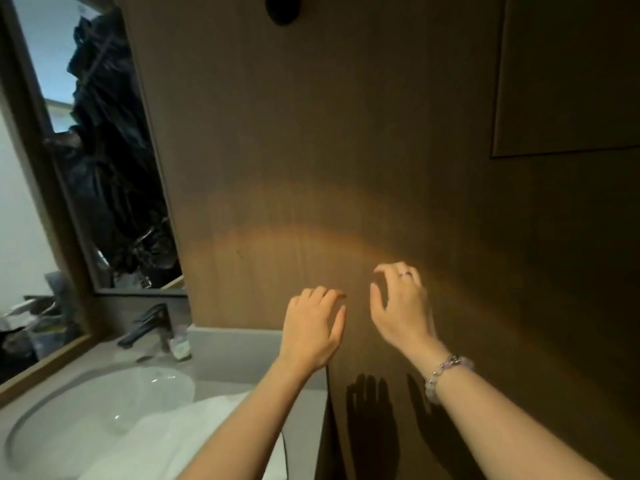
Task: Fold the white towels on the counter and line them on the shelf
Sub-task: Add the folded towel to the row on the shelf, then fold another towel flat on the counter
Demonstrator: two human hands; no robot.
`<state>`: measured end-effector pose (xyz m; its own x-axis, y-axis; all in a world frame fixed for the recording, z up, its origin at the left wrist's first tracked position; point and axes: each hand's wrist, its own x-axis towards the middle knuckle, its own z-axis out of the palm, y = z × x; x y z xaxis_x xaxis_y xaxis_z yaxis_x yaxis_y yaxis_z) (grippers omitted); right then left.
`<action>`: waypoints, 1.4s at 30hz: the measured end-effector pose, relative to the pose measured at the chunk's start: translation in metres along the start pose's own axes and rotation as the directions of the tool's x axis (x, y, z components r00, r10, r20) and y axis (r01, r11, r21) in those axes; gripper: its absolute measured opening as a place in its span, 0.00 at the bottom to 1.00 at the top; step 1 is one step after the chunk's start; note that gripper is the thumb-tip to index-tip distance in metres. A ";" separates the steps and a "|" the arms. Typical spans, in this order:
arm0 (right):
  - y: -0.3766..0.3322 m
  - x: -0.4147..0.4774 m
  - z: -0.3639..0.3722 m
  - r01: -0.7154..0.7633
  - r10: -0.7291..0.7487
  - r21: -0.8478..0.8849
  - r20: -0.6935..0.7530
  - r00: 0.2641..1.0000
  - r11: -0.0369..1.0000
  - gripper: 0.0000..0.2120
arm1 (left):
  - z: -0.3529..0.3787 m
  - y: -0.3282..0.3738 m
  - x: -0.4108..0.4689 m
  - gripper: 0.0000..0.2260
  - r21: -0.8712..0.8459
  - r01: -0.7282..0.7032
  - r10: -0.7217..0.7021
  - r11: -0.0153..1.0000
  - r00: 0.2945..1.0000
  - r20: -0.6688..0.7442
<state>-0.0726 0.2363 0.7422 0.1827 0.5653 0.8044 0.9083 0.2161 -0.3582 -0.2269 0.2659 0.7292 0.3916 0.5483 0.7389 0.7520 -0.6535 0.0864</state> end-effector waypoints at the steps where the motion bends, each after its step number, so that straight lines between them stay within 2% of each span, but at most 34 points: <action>1: -0.004 -0.017 0.015 0.005 -0.005 0.004 0.053 0.999 1.000 0.12 | 0.007 -0.004 -0.015 0.14 0.011 0.042 -0.042 0.999 0.999 0.006; 3: -0.009 -0.048 0.038 0.017 -0.018 0.009 0.138 0.990 1.000 0.11 | 0.020 -0.012 -0.041 0.14 0.028 0.120 -0.121 0.992 0.992 0.028; 9: -0.016 -0.100 0.076 0.075 -0.072 -0.002 0.273 0.959 0.997 0.08 | 0.029 -0.046 -0.109 0.15 0.110 0.276 -0.287 0.955 0.953 0.098; 14: -0.047 -0.119 0.093 0.093 -0.117 0.078 0.412 0.904 0.993 0.10 | 0.023 -0.078 -0.156 0.16 0.190 0.289 -0.319 0.938 0.935 0.153; 18: -0.074 -0.134 0.119 0.110 -0.141 0.098 0.420 0.897 0.989 0.11 | 0.020 -0.103 -0.180 0.15 0.200 0.323 -0.352 0.925 0.926 0.133; 21: -0.092 -0.147 0.140 0.095 -0.119 0.074 0.460 0.880 0.993 0.10 | 0.016 -0.130 -0.194 0.16 0.186 0.308 -0.336 0.933 0.930 0.148; 24: -0.116 -0.153 0.164 0.092 -0.106 0.052 0.494 0.863 0.994 0.13 | 0.012 -0.169 -0.203 0.16 0.176 0.293 -0.322 0.940 0.933 0.162; 30: -0.179 -0.156 0.219 0.085 -0.069 -0.012 0.483 0.873 0.996 0.13 | 0.006 -0.249 -0.226 0.16 0.152 0.235 -0.260 0.960 0.950 0.172; 38: -0.221 -0.176 0.273 0.007 0.055 -0.103 0.587 0.808 0.995 0.13 | 0.011 -0.334 -0.243 0.16 0.147 0.035 -0.073 0.988 0.962 0.264; 42: -0.229 -0.182 0.287 -0.019 0.102 -0.144 0.600 0.794 0.989 0.14 | 0.018 -0.348 -0.250 0.16 0.095 0.081 -0.106 0.992 0.947 0.304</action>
<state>-0.4213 0.3126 0.5422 0.0122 0.9482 0.3175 0.9493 0.0888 -0.3015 -0.5765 0.3656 0.5027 0.4521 0.7471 0.4873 0.8281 -0.5545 0.0818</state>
